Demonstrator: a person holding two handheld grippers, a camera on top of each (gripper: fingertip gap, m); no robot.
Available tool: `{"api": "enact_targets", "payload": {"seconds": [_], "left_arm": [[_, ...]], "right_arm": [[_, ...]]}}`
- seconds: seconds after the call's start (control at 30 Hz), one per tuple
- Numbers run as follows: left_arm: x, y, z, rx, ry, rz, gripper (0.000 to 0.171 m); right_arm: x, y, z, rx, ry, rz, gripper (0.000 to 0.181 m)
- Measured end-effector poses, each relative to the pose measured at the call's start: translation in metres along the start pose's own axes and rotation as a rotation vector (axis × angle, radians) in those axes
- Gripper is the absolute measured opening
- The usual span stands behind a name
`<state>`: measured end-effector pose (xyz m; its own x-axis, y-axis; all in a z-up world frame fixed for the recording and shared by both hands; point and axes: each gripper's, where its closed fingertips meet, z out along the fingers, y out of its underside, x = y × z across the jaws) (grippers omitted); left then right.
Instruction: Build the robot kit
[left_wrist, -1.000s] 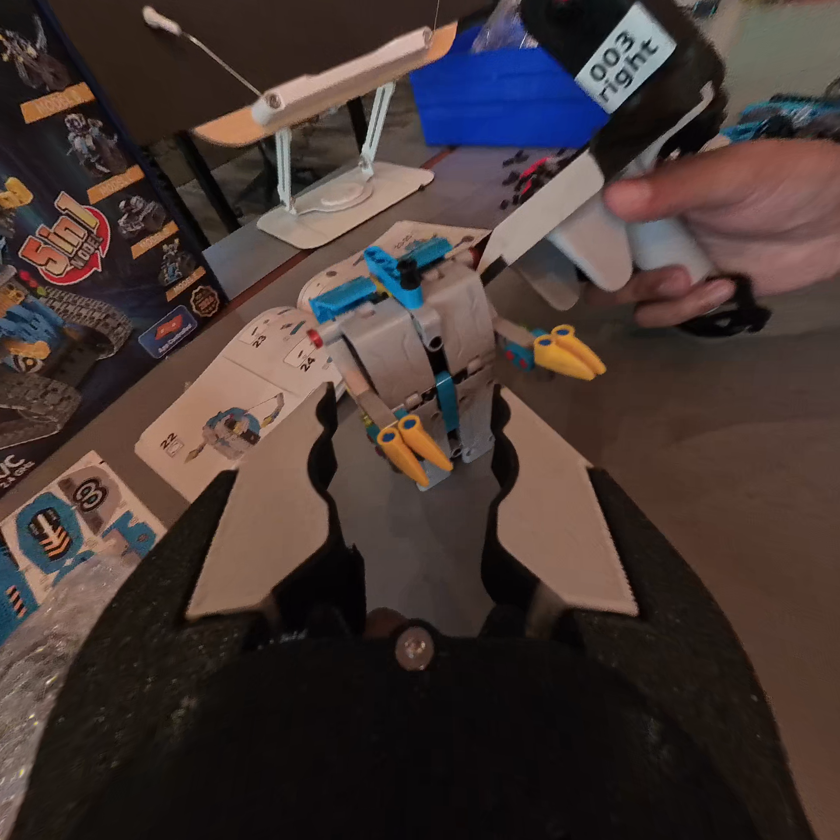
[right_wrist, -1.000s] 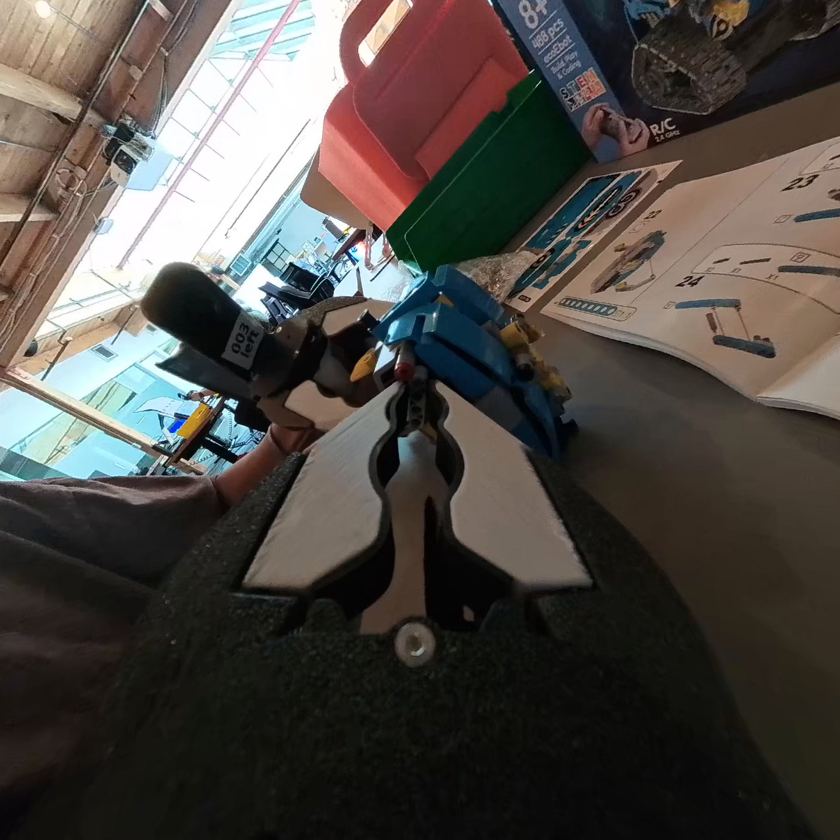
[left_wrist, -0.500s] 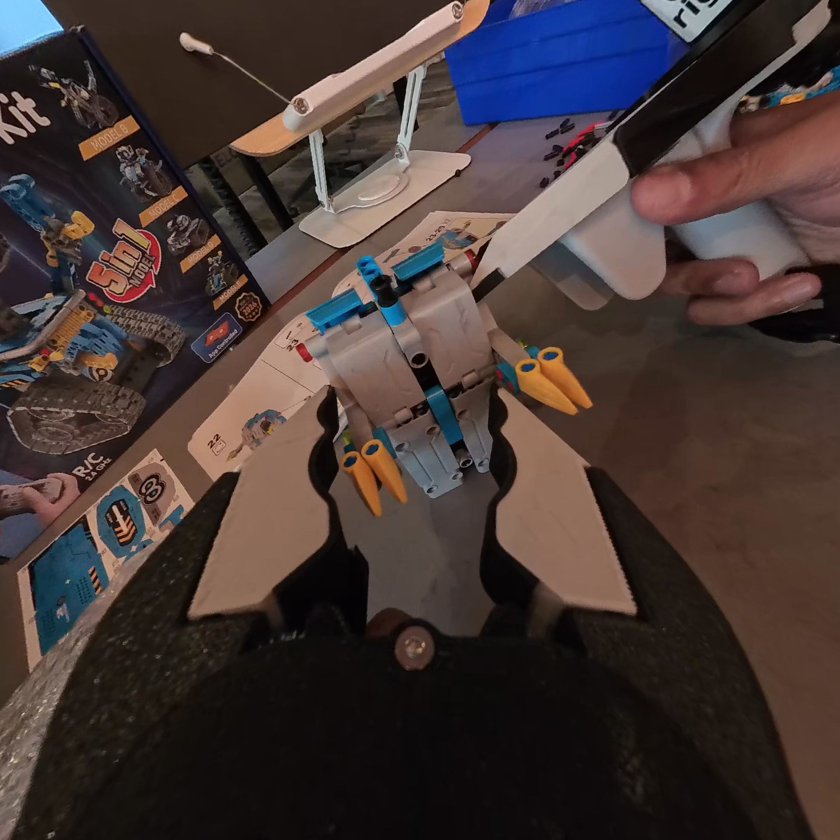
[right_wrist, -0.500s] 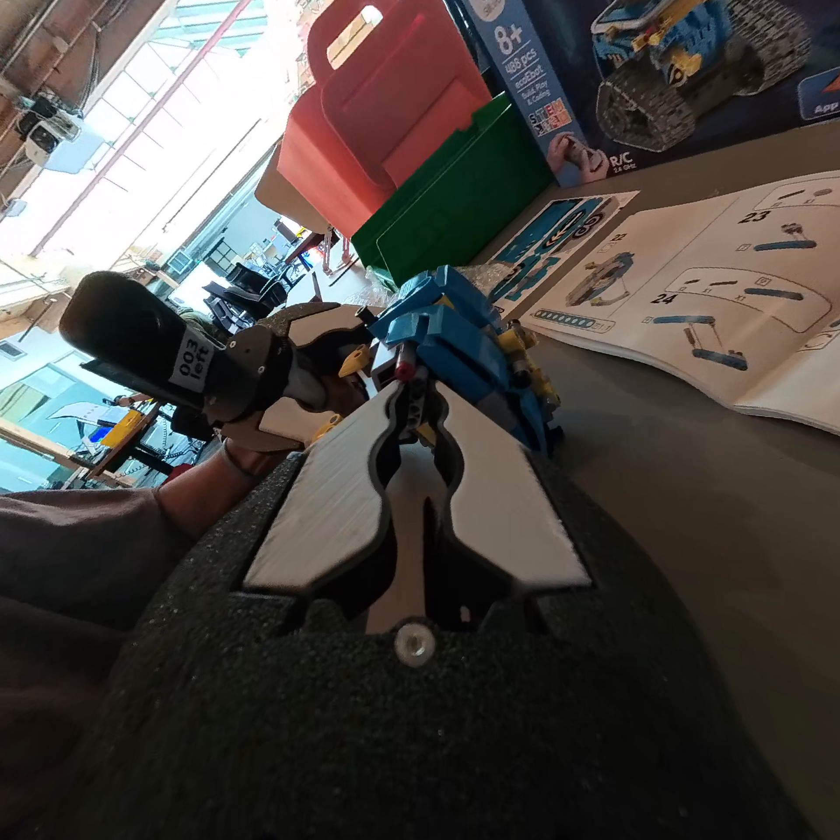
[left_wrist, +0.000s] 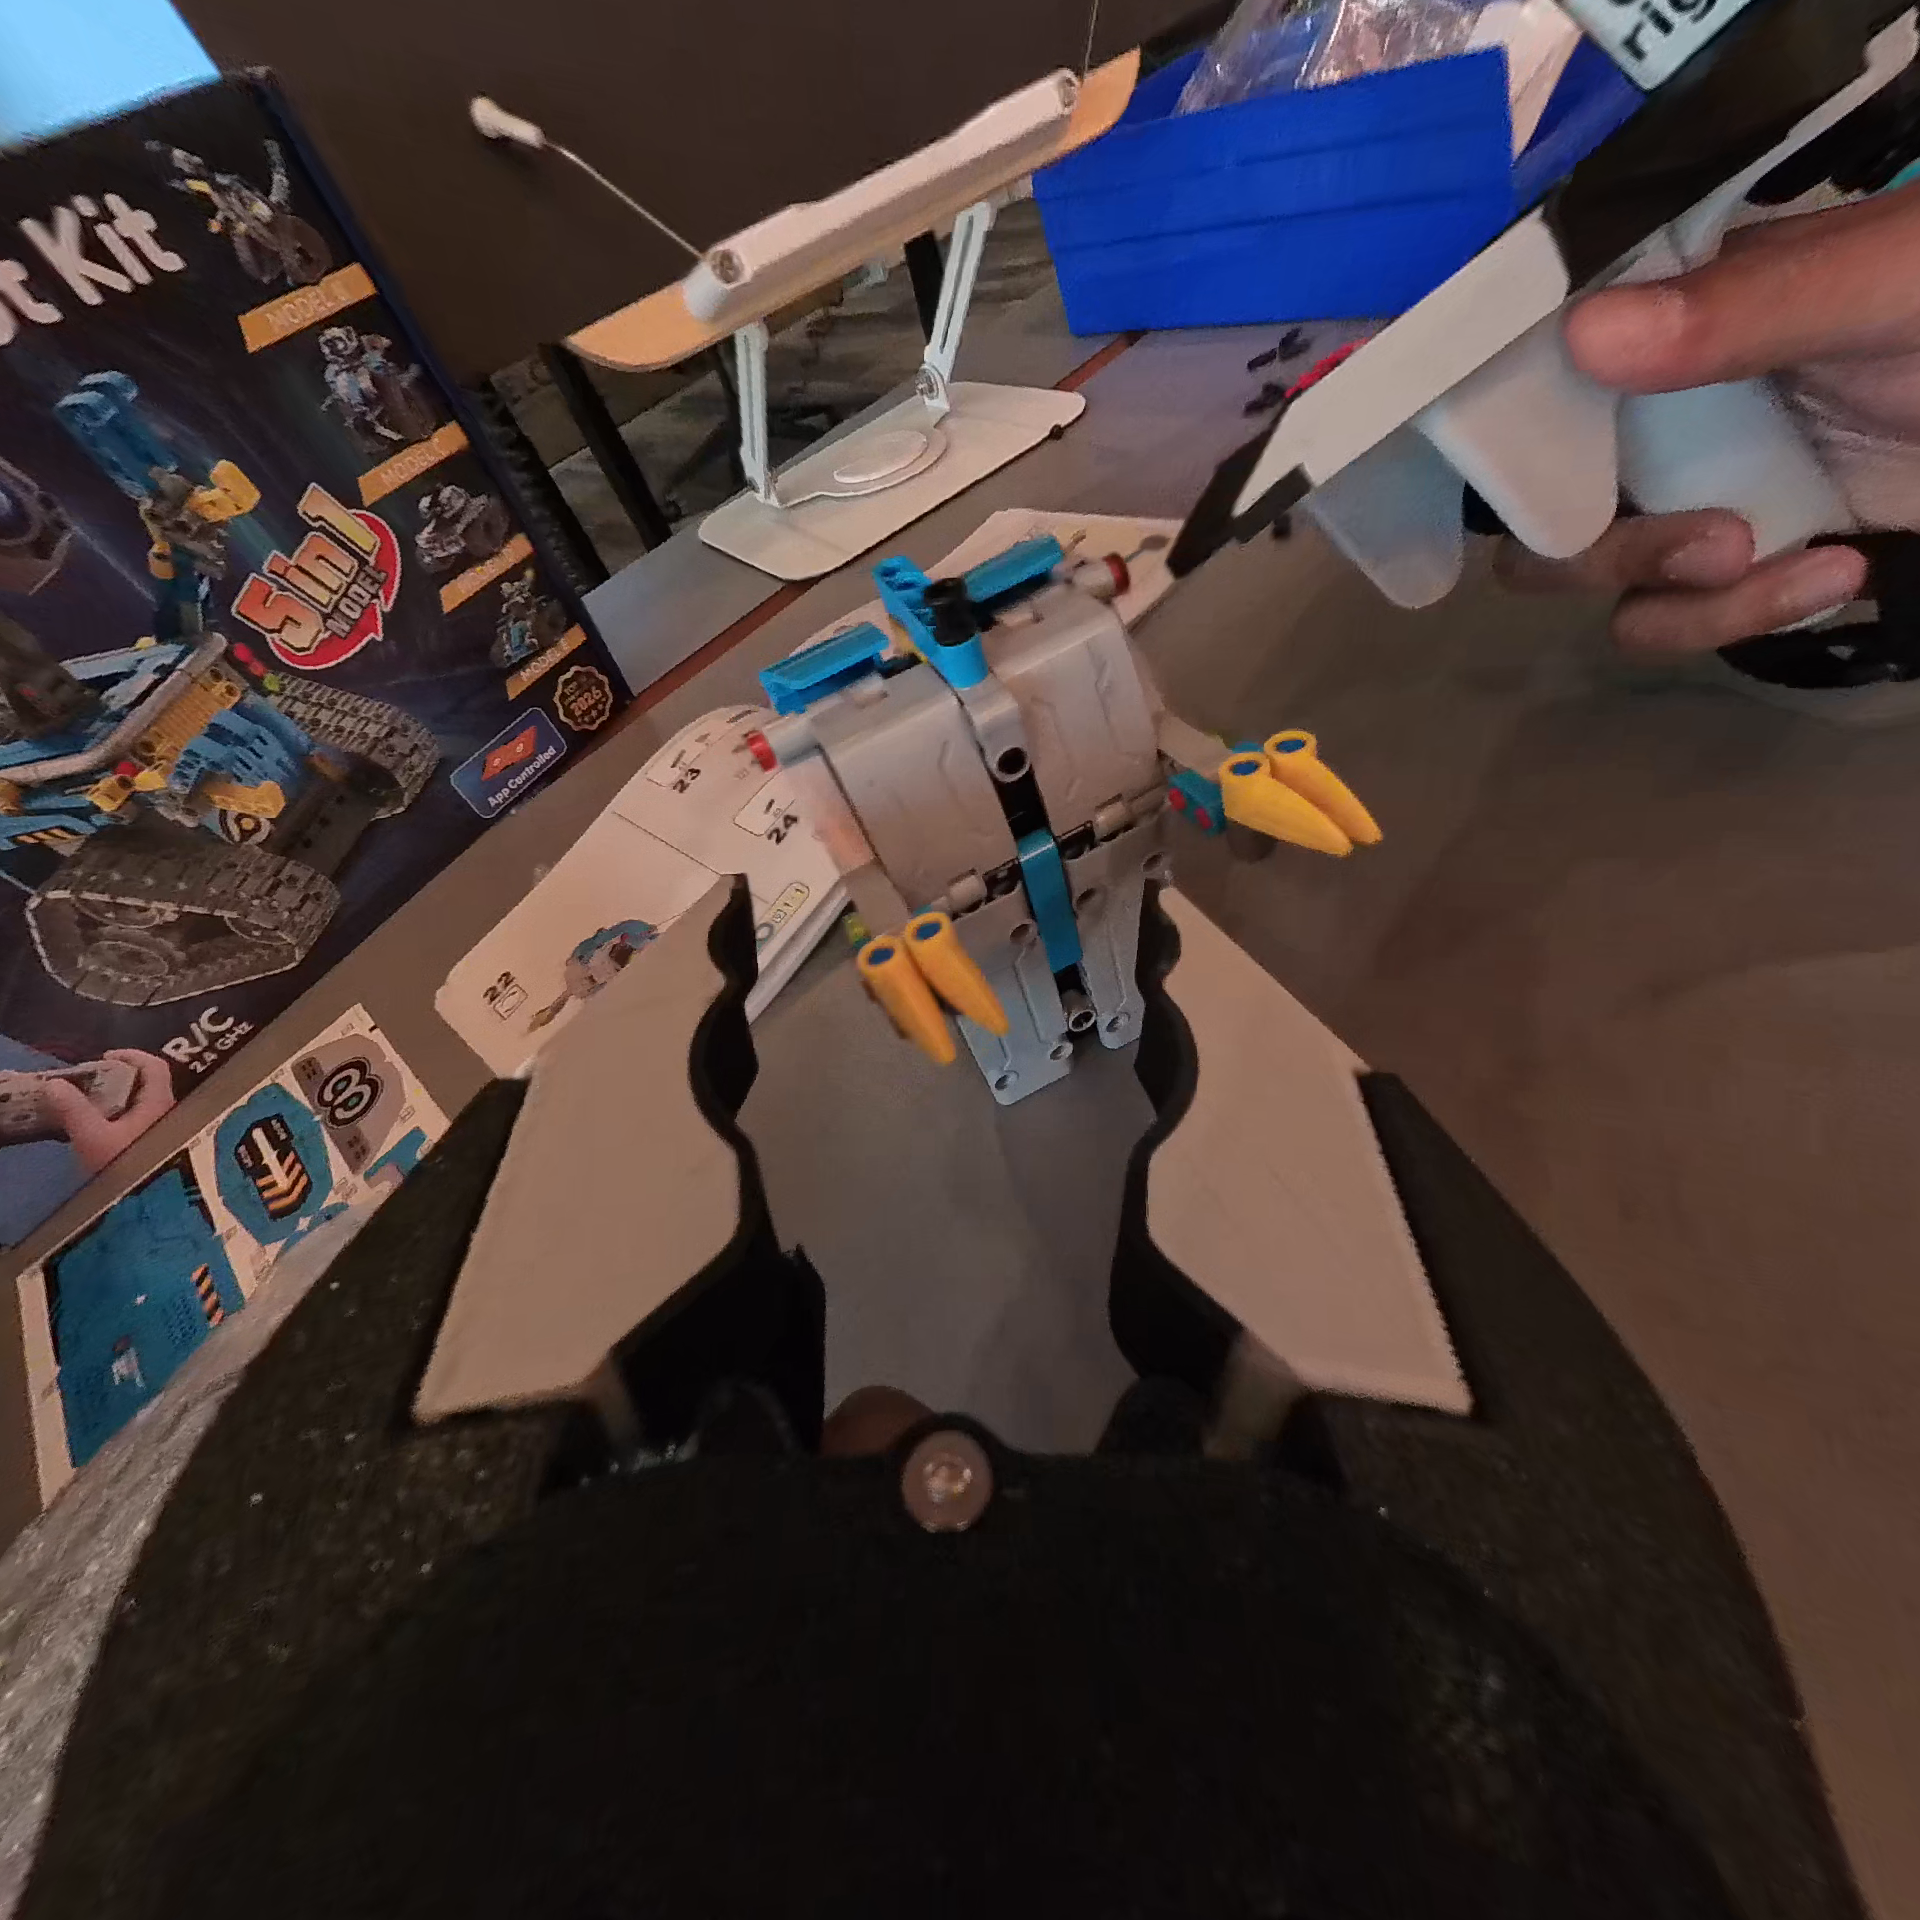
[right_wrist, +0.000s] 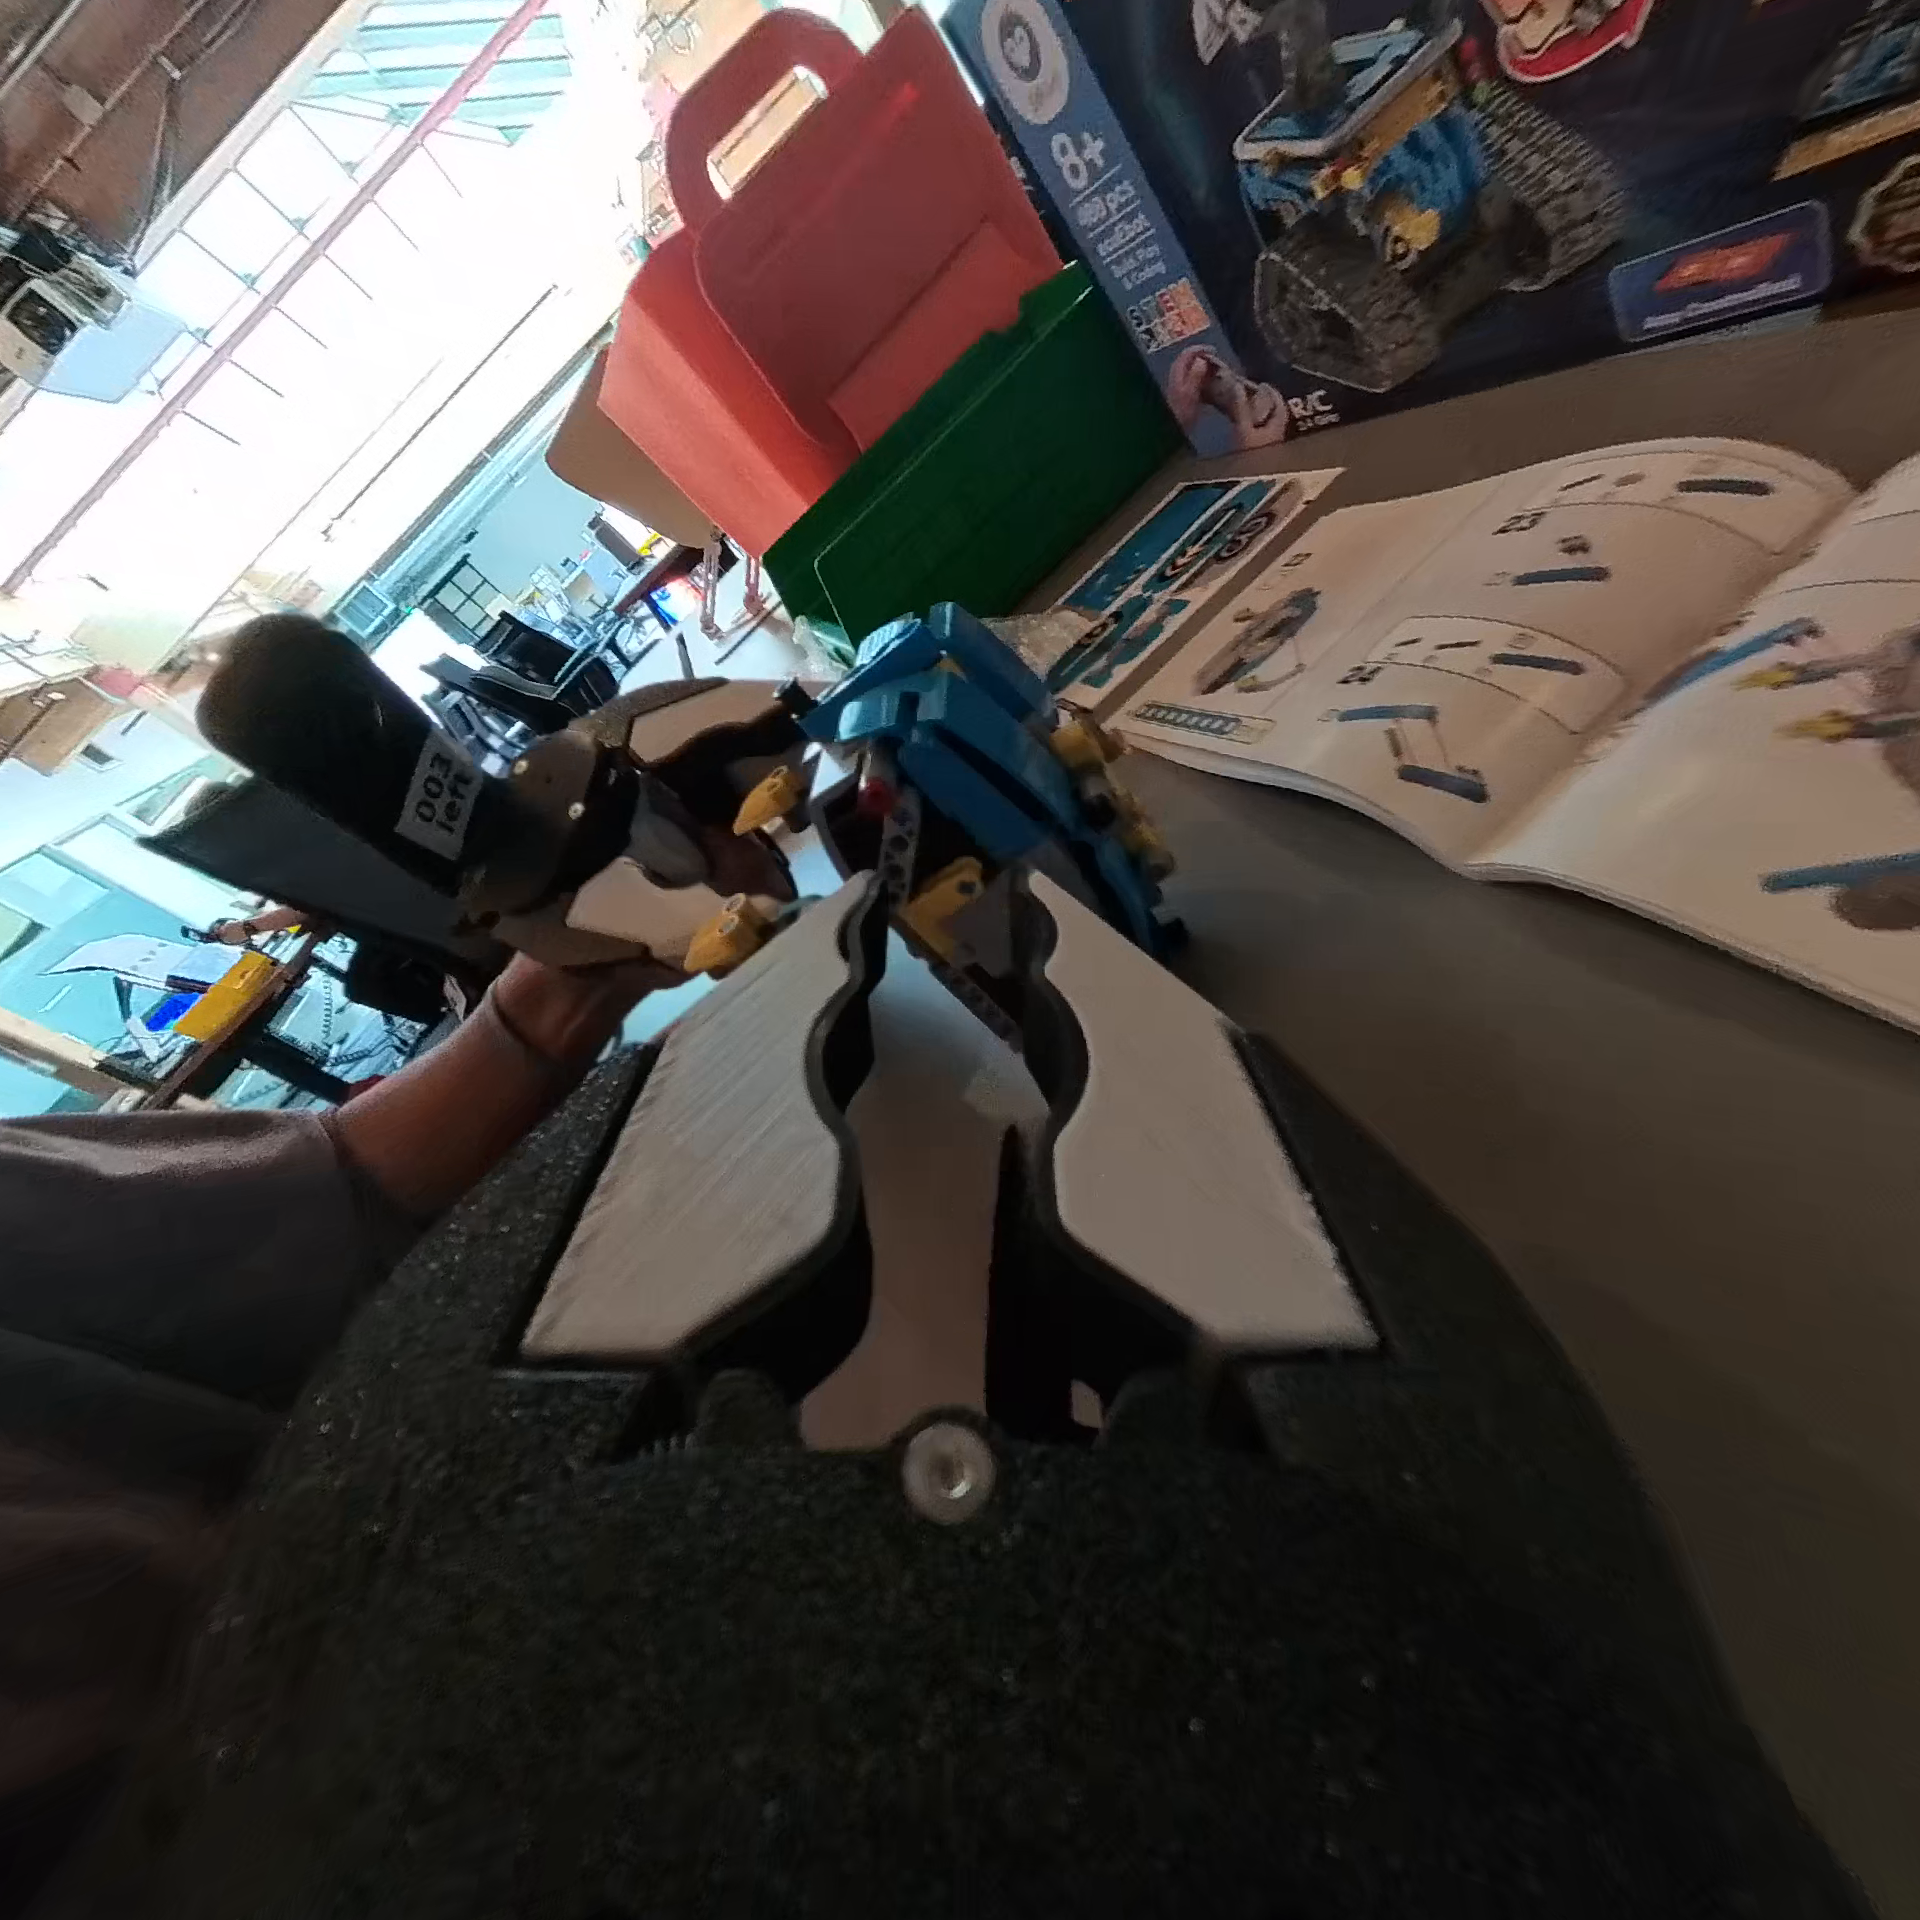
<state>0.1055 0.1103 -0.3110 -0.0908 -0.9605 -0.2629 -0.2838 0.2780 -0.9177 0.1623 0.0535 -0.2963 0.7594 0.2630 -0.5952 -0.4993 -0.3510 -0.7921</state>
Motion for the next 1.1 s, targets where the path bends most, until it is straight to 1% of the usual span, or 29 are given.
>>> {"api": "enact_targets", "payload": {"seconds": [0.1, 0.17, 0.2, 0.27, 0.3, 0.37, 0.43, 0.53, 0.6, 0.67, 0.8, 0.93, 1.1], "left_arm": [[-0.007, -0.001, -0.014, 0.042, 0.021, -0.07, 0.073], [-0.015, 0.004, -0.022, 0.047, 0.024, -0.141, 0.07], [-0.021, 0.007, -0.025, 0.038, 0.008, -0.17, 0.071], [-0.036, 0.015, -0.025, 0.016, -0.045, -0.246, 0.065], [-0.039, 0.019, -0.024, 0.007, -0.041, -0.292, 0.066], [-0.034, 0.015, -0.025, 0.035, 0.038, -0.368, 0.066], [-0.027, 0.009, -0.028, 0.078, 0.123, -0.418, 0.067], [-0.026, 0.006, -0.032, 0.118, 0.196, -0.47, 0.067], [-0.033, 0.006, -0.033, 0.141, 0.202, -0.527, 0.067], [-0.045, 0.009, -0.033, 0.15, 0.165, -0.571, 0.065], [-0.062, 0.014, -0.033, 0.167, 0.1, -0.607, 0.065], [-0.071, 0.02, -0.03, 0.142, 0.048, -0.588, 0.063], [-0.063, 0.017, -0.03, 0.14, 0.062, -0.529, 0.061]], "right_arm": [[0.013, -0.009, -0.018, -0.002, 0.064, -0.049, 0.022], [0.027, -0.012, -0.024, -0.023, 0.127, -0.087, 0.022], [0.035, -0.012, -0.025, -0.041, 0.161, -0.096, 0.022], [0.048, -0.011, -0.026, -0.061, 0.223, -0.117, 0.024], [0.054, -0.011, -0.025, -0.06, 0.25, -0.133, 0.026], [0.063, -0.009, -0.025, -0.045, 0.311, -0.155, 0.028], [0.06, -0.009, -0.024, -0.055, 0.331, -0.176, 0.031], [0.061, -0.007, -0.029, -0.063, 0.384, -0.244, 0.032], [0.059, -0.004, -0.033, -0.07, 0.385, -0.25, 0.04], [0.062, -0.009, -0.042, -0.056, 0.423, -0.285, 0.045], [0.072, -0.02, -0.055, -0.049, 0.511, -0.39, 0.047], [0.082, -0.01, -0.053, -0.122, 0.544, -0.443, 0.047], [0.083, -0.005, -0.05, -0.147, 0.533, -0.45, 0.045]]}}
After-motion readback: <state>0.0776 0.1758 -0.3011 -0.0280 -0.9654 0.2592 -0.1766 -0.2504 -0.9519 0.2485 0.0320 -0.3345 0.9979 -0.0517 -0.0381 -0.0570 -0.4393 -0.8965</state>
